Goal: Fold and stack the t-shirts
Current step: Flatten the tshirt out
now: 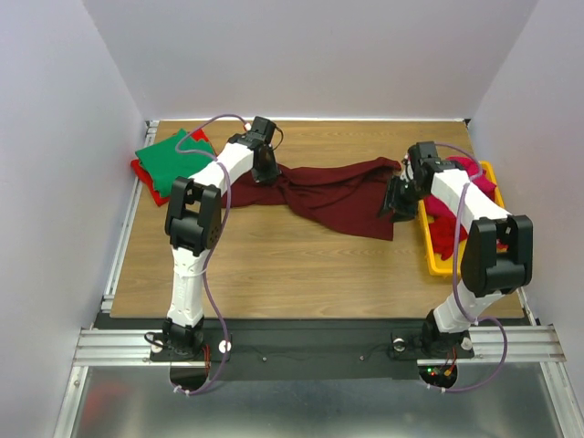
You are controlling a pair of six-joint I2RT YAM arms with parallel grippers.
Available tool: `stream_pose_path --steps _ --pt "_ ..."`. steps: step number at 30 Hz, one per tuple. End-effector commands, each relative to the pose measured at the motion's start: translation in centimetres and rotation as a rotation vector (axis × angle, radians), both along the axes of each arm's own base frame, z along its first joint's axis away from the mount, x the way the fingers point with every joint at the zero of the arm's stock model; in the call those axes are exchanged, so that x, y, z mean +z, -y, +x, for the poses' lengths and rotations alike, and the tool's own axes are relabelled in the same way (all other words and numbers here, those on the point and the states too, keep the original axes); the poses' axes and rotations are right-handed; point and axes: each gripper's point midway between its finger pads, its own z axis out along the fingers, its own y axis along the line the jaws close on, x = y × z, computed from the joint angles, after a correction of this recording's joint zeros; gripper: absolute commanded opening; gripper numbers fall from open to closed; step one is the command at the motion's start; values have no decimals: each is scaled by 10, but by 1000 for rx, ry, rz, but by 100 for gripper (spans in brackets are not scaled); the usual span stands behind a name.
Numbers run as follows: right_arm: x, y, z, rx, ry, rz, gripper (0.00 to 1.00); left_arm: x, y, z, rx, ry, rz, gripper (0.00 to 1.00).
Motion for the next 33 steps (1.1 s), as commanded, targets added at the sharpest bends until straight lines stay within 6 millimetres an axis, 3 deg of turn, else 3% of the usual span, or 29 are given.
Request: stream_pose_path --steps 1,8,18,27,33 --pt "-12 9 -14 -1 -1 -54 50 48 -6 -1 2 86 -14 0" --pt "-42 18 -20 -21 -53 -102 50 65 -13 -12 -2 101 -21 0" --pt "-58 28 -4 -63 -43 -160 53 66 -17 -25 -12 90 -21 0" --pt "-77 27 4 -77 -55 -162 52 83 -25 -29 -7 111 -24 0" --pt "-90 29 -6 -70 -91 -169 52 92 -31 -31 3 123 -31 0"
